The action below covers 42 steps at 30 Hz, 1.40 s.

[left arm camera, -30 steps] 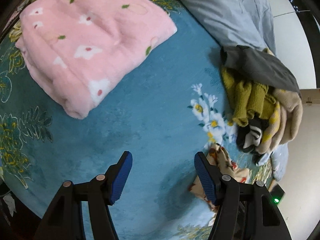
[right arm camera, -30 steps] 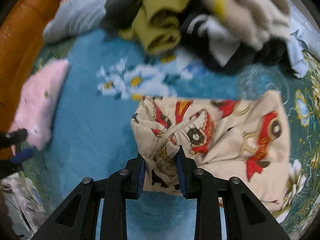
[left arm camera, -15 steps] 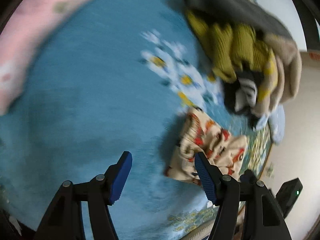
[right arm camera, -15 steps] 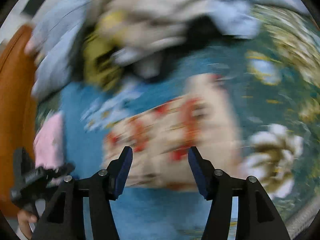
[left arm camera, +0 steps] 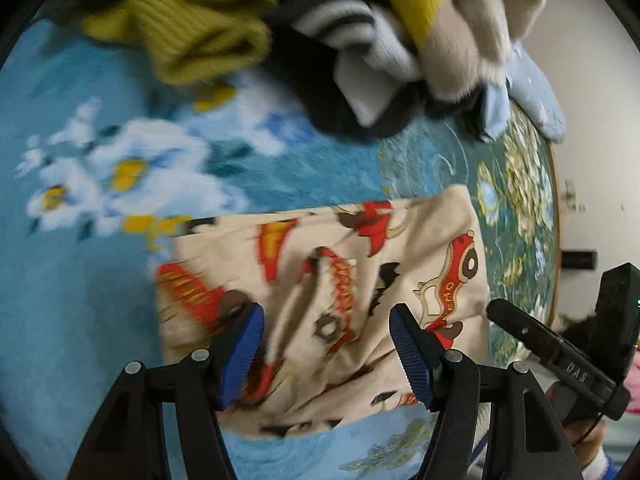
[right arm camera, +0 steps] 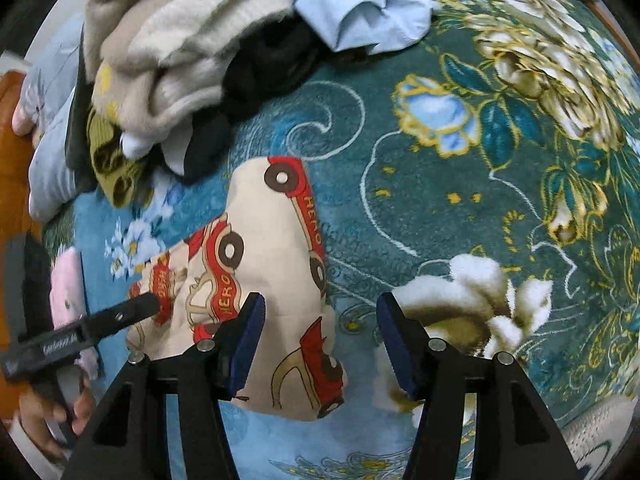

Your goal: Fold clothes

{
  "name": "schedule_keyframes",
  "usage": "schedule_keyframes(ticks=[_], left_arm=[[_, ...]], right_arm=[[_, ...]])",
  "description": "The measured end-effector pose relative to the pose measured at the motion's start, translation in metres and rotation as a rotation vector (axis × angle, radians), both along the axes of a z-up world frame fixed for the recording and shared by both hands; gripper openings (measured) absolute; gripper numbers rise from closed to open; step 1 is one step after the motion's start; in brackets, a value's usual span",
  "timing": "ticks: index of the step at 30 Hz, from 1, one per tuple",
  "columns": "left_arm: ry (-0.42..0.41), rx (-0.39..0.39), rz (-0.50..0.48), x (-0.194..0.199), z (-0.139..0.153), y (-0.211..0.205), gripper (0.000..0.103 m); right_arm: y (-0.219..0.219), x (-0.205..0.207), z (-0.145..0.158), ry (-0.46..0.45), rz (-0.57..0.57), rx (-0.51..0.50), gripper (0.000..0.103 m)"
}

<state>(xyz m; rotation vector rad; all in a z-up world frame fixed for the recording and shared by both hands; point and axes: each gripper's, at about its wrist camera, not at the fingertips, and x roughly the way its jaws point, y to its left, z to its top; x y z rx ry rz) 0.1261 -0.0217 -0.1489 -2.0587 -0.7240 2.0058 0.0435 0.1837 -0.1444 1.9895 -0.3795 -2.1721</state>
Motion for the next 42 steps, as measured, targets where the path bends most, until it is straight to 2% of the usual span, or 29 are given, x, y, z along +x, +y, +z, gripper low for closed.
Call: schedule_keyframes(ticks=[1, 2, 3, 5, 7, 9, 11, 13, 15, 16, 18, 20, 21, 25, 28, 29, 30, 33, 38, 40, 42], left_arm=[[-0.013, 0.004, 0.004, -0.001, -0.003, 0.001, 0.066], [-0.023, 0.012, 0.012, -0.001, -0.006, 0.001, 0.053], [-0.025, 0.027, 0.03, 0.0, -0.006, -0.001, 0.031], [-0.023, 0.048, 0.064, 0.004, -0.004, -0.005, 0.009], [0.015, 0.085, 0.117, 0.012, 0.007, -0.014, 0.009], [0.078, 0.139, 0.216, 0.023, 0.025, -0.034, 0.009], [0.103, 0.086, 0.307, 0.033, 0.032, -0.056, 0.01], [0.061, -0.018, 0.354, 0.041, 0.025, -0.074, 0.01], [-0.01, -0.078, 0.373, 0.044, 0.009, -0.084, 0.016], [-0.033, -0.1, 0.379, 0.044, 0.003, -0.086, 0.02], [-0.05, -0.12, 0.381, 0.044, -0.003, -0.086, 0.051], [-0.051, -0.102, 0.381, 0.045, -0.006, -0.086, 0.06], [-0.058, -0.067, 0.389, 0.046, -0.01, -0.086, 0.06], [-0.149, 0.112, 0.444, 0.053, -0.031, -0.086, 0.06], [-0.14, 0.145, 0.485, 0.057, -0.029, -0.088, 0.058], [-0.138, 0.147, 0.494, 0.058, -0.027, -0.089, 0.053], [-0.134, 0.136, 0.491, 0.058, -0.023, -0.089, 0.042], [-0.104, 0.094, 0.432, 0.055, -0.006, -0.082, 0.029], [-0.044, 0.12, 0.353, 0.043, 0.028, -0.062, 0.02], [-0.019, 0.174, 0.334, 0.029, 0.036, -0.046, 0.017], [0.007, 0.276, 0.326, 0.014, 0.048, -0.028, 0.012]], right_arm=[[0.001, 0.0, -0.002, -0.005, 0.002, -0.007, 0.059], [0.003, 0.0, -0.004, -0.012, 0.0, -0.016, 0.059], [0.006, -0.001, -0.005, -0.017, -0.004, -0.023, 0.059], [0.01, -0.003, -0.007, -0.024, -0.007, -0.03, 0.059], [0.013, -0.005, -0.007, -0.027, -0.006, -0.033, 0.059], [0.017, -0.008, -0.005, -0.019, -0.005, -0.035, 0.059], [0.019, -0.01, -0.005, -0.017, 0.0, -0.033, 0.059], [0.019, -0.012, -0.011, -0.034, 0.01, -0.032, 0.059], [0.017, -0.013, -0.018, -0.053, 0.014, -0.039, 0.059], [0.015, -0.014, -0.02, -0.058, 0.016, -0.045, 0.059], [0.012, -0.014, -0.022, -0.065, 0.017, -0.062, 0.059], [0.009, -0.014, -0.023, -0.073, 0.018, -0.086, 0.059], [0.007, -0.014, -0.024, -0.077, 0.018, -0.099, 0.059], [0.007, -0.015, -0.026, -0.089, 0.01, -0.103, 0.059], [0.01, -0.016, -0.027, -0.099, -0.008, -0.112, 0.059], [0.011, -0.017, -0.027, -0.1, -0.01, -0.112, 0.059], [0.012, -0.017, -0.027, -0.101, -0.011, -0.111, 0.059], [0.015, -0.019, -0.026, -0.104, -0.017, -0.114, 0.059], [0.026, -0.022, -0.029, -0.117, -0.061, -0.127, 0.059], [0.032, -0.023, -0.028, -0.118, -0.081, -0.128, 0.059], [0.04, -0.024, -0.026, -0.114, -0.103, -0.125, 0.059]])
